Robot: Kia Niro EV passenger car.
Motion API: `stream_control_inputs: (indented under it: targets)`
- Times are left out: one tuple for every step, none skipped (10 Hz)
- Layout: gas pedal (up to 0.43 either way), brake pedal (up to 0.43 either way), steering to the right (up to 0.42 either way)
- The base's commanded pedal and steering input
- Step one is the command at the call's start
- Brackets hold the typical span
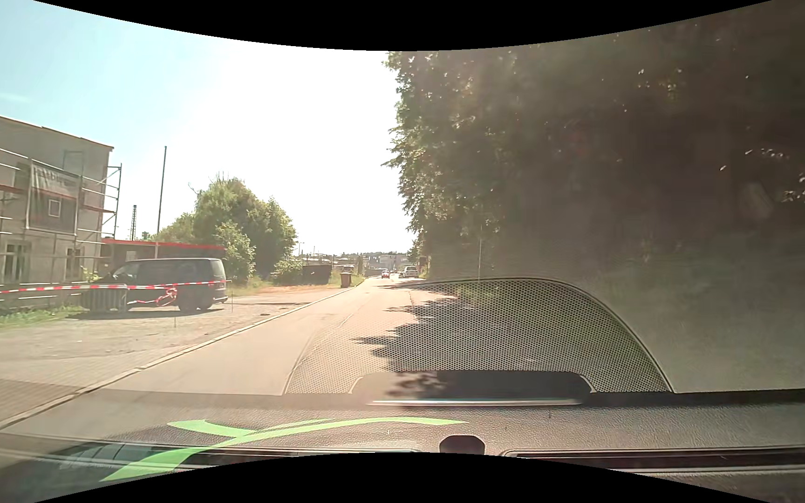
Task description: Follow the waypoints while adhering to traffic rules and regulations
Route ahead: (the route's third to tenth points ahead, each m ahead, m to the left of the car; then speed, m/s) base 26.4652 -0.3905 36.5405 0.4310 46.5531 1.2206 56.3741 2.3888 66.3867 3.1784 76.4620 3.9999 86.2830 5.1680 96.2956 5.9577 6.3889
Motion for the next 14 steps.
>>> stream_control_inputs:
  targets:
    - [0.13,0.0,0.015]
    - [0.13,0.0,0.013]
    - [0.11,0.0,0.009]
    - [0.098,0.0,0.004]
    - [0.098,0.0,0.003]
    - [0.098,0.0,0.003]
    - [0.098,0.0,0.003]
    - [0.098,0.0,0.003]
    - [0.098,0.0,0.003]
    - [0.098,0.0,0.003]
    - [0.098,0.0,0.003]
    - [0.098,0.0,0.002]
    - [0.098,0.0,0.0]
    - [0.098,0.0,0.0]
